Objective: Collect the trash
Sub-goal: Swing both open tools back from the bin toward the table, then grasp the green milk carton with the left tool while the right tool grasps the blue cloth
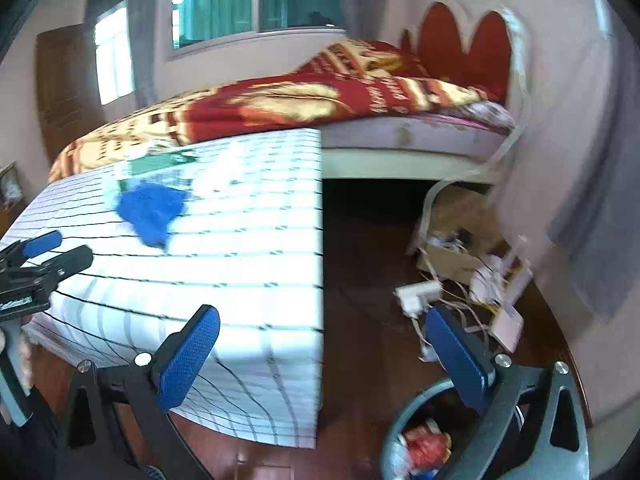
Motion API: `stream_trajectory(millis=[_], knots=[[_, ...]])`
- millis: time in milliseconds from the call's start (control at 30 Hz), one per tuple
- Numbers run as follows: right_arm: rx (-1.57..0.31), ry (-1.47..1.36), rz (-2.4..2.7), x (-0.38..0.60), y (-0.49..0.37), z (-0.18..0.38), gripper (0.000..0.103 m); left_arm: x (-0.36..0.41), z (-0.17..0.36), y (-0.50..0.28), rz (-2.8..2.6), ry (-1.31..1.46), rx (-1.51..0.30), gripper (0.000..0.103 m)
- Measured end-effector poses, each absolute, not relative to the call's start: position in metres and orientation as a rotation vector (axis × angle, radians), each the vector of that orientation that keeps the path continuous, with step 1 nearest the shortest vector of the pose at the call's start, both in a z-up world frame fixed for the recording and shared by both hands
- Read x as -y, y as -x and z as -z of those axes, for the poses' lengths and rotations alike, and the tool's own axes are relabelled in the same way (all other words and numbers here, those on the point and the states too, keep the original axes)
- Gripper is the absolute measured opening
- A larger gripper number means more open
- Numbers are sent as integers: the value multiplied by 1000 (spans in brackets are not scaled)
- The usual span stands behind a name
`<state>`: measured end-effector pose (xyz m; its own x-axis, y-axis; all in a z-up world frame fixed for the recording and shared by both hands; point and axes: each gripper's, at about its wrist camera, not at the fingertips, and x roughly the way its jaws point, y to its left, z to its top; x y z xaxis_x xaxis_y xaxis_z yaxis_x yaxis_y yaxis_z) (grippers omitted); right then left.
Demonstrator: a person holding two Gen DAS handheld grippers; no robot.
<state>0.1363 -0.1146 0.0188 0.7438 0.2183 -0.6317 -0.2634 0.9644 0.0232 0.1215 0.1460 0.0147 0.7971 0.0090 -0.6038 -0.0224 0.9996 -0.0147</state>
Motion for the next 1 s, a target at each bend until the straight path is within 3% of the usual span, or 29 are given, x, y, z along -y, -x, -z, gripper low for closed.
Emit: stream_trajectory(millis=[433, 800, 933, 1000], knots=[[-721, 151, -404, -1, -203, -15, 103, -207, -12, -186, -67, 30, -644, 92], [-775, 175, -410, -7, -224, 13, 103, -209, -5, -239, 27, 14, -665, 85], [-777, 165, -400, -1, -228, 13, 103, -203, -4, -236, 64, 37, -676, 58], [-771, 160, -399, 1, -226, 11, 103, -198, -6, -224, 96, 51, -667, 54]])
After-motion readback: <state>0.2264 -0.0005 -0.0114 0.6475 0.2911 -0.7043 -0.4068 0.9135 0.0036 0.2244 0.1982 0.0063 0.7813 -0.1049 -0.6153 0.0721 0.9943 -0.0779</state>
